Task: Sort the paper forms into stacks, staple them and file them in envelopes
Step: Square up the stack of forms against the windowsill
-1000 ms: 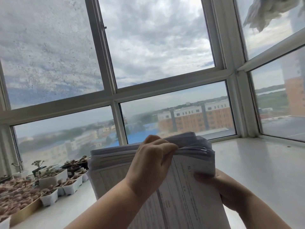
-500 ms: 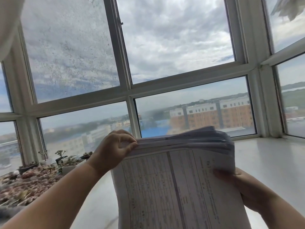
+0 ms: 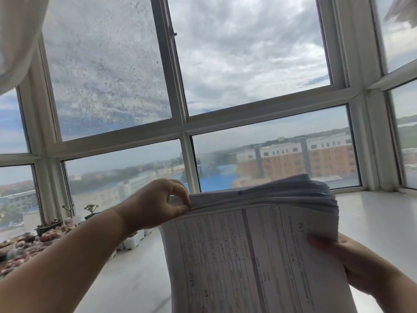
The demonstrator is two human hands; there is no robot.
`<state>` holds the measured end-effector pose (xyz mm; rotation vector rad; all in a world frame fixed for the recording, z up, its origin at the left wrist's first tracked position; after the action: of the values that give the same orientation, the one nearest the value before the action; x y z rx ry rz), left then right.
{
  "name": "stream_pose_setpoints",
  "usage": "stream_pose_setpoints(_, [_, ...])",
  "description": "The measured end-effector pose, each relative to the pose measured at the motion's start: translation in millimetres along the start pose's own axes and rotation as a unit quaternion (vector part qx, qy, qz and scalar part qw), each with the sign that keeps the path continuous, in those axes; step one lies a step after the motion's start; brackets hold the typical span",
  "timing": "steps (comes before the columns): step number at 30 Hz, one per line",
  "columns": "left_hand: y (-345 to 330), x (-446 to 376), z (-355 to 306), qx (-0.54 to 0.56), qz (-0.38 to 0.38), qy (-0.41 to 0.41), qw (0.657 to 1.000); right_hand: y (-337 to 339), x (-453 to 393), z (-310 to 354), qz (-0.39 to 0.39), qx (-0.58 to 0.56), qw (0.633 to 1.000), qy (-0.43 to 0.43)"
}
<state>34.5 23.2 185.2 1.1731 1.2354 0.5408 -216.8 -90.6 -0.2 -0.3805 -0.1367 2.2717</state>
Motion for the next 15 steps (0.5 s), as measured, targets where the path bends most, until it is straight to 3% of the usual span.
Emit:
stream_pose_setpoints(5, [16.6,-4.0,-2.5,0.003,-0.087,0.015,0.996,-1.5,1.8,-0.4,0.001,0.005,1.000,-0.002])
stream_pose_setpoints(7, [19.7,-2.4,-15.8,-0.019,-0.122,-0.020,0.992,-3.5,2.2,-0.4,0.007,0.002,1.000,-0.003])
stream_pose_setpoints(11, [8.7,7.5,-54.1,-0.190,-0.144,-0.159,0.958,-3.3,3.0,-0.3,0.007,-0.009,1.000,-0.002])
stream_pose_setpoints(15, [9.0,18.7,-54.4,-0.156,-0.153,-0.174,0.960,-6.6,3.3,2.3,0.013,-0.010,1.000,0.001])
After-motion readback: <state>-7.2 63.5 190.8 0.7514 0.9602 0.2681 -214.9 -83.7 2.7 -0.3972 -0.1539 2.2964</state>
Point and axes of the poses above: each hand's wrist, its own x-axis away from the middle knuckle, its own y-axis out of the back of the hand, z = x × y, the point moved 10 cm from there along -x, towards the middle knuckle, and after that the axes turned 4 degrees about z, right-handed, at the moved point
